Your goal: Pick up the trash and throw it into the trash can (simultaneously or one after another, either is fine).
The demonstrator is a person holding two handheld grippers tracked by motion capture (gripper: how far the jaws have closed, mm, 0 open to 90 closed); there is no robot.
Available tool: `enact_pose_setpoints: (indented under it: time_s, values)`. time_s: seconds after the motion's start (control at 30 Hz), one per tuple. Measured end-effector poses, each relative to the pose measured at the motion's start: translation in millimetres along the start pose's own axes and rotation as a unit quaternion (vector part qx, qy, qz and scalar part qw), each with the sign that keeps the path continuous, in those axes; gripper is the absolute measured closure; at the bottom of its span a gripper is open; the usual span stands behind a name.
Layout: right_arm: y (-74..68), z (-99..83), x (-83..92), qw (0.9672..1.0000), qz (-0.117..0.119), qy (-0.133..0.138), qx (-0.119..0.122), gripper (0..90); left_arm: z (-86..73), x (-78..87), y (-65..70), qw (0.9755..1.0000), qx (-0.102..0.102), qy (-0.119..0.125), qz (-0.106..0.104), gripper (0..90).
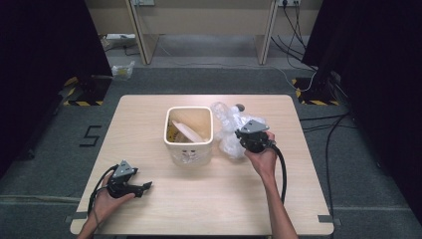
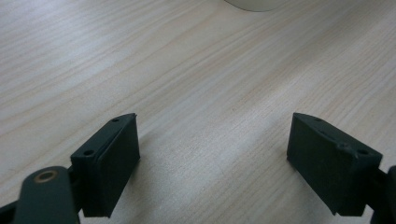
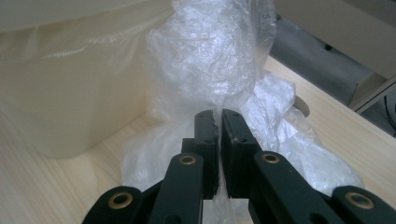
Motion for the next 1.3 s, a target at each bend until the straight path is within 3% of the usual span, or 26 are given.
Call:
enact_pose_setpoints:
  time_s: [0.2,0.53,0.97,1.3]
  values:
    - [-1.0,-0.3,0.0,0.9998,-0.008,-0.013,0.01,89.4,0.0,0.0,0.0,1.0,0.0,0.0,0.0,16.1]
    - [-4.2,14.2,22.4,0.9997,-0.014,0.016,0.015,89.5,0.0,0.0,0.0,1.0,0.0,0.0,0.0,16.0]
    - [-24.4,38.9,38.9,0.9983,0.0,0.034,0.047,89.5,0.0,0.0,0.0,1.0,0.0,0.0,0.0,16.1]
    - [-40.6,68.1,42.1,0.9959,0.015,0.048,0.076,89.5,0.1,-0.1,0.0,1.0,0.0,0.001,0.0,16.0]
Point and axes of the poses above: each handheld gripper's, and its own axes: x roughly backward along the jaws, z roughly out of its top, y roughly to its right, the point moved 6 cm from there along -x, roughly forward along the jaws, and after that the axes turned 11 degrees about z, right-handed, at the moved point
